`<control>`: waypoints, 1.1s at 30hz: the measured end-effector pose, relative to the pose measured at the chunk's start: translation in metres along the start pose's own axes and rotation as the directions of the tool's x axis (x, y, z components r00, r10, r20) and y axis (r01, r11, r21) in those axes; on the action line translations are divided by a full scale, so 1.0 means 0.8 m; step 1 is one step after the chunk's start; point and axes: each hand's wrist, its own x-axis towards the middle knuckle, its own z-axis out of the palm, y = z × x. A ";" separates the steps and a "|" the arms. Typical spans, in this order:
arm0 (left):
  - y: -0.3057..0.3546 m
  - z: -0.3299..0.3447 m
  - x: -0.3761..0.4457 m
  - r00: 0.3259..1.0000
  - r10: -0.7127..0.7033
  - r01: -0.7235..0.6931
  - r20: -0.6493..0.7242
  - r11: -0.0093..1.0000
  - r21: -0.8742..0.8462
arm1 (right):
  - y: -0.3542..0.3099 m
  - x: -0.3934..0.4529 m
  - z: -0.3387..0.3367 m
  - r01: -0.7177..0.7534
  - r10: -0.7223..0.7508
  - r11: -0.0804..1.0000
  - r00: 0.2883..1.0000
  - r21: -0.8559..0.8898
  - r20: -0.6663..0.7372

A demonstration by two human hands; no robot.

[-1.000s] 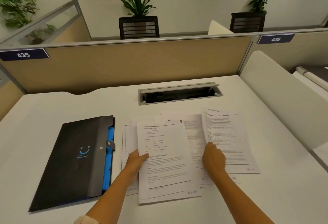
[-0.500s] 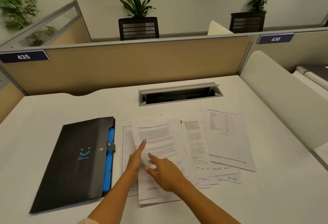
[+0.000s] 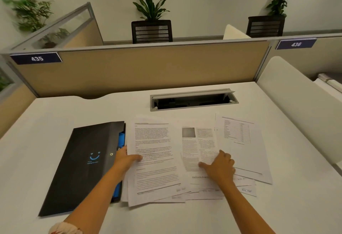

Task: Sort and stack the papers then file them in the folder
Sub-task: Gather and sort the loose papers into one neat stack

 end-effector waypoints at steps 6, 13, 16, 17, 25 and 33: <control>0.018 -0.045 0.005 0.997 0.028 -0.026 -0.077 0.999 0.032 | -0.018 -0.008 0.006 -0.005 0.004 0.997 1.000 0.078 0.012; 0.014 -0.058 -0.001 0.997 0.004 -0.005 -0.082 1.000 -0.005 | -0.012 -0.005 -0.003 -0.084 0.075 0.923 0.996 0.375 0.038; 0.014 -0.056 -0.002 0.998 -0.012 0.011 -0.058 1.000 -0.015 | 0.003 0.005 -0.016 -0.070 0.054 0.899 0.997 0.432 0.050; 0.015 -0.055 -0.002 0.998 -0.014 0.013 -0.053 1.000 -0.015 | 0.010 0.011 -0.022 -0.078 0.069 0.893 0.997 0.443 0.036; 0.025 -0.048 0.001 0.998 -0.003 0.005 -0.067 1.000 0.023 | 0.093 0.070 -0.071 -0.238 0.257 0.965 0.942 0.110 -0.217; 0.032 -0.045 -0.001 0.998 0.010 -0.010 -0.063 1.000 0.011 | 0.115 0.103 -0.085 -0.269 0.286 0.955 0.947 0.128 -0.144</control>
